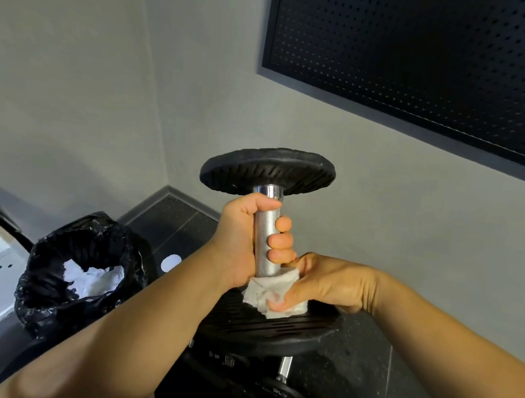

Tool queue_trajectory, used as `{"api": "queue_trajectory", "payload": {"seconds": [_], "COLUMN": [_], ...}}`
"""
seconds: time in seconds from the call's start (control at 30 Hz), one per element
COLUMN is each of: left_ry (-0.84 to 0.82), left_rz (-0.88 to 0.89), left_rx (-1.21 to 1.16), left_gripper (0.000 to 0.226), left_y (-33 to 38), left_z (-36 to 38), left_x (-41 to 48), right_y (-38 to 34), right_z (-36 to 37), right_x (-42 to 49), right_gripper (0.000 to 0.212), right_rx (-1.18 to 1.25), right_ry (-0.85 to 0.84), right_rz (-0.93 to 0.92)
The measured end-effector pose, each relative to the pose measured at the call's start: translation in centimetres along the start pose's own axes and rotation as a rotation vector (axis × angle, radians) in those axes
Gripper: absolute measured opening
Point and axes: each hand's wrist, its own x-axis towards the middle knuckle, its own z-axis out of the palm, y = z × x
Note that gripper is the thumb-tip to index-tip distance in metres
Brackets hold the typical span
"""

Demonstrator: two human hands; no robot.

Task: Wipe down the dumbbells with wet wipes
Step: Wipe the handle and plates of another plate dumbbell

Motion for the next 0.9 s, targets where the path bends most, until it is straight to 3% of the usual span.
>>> {"api": "queue_trajectory", "payload": {"seconds": [0.3,0.5,0.67,0.8,0.9], "left_ry": [0.365,0.313,0.277,0.244,0.194], "left_rz": [-0.040,-0.073,-0.081,-0.088,-0.118], "left_rx": [0.030,-0.110,-0.067,0.044,0.038], "left_gripper": [0.023,0.032,0.051,0.063,0.066], "left_y": [-1.2,-1.1,-0.8,-0.6,-0.5], "left_z": [0.5,-0.4,-0.6,-0.7,-0.8], "left_x": [0.2,-0.4,-0.9,-1.0,-1.1], "right_y": [-0.5,-0.6,-0.6,-1.1,-2.3], "right_z": [2.9,1.8,0.2,0.4,-0.5], "right_x": [1.4,-0.8,-3.2,-3.7,-5.0], "right_gripper": [0.055,0.043,0.027,0.015,0.012], "right_rx": [-0.216,-0.274,0.034,-0.121,-0.204], "right_ry": [0.327,0.256,0.316,0.393,0.553], "right_rz": [0.087,0.032,-0.235,-0.293,-0.331]}}
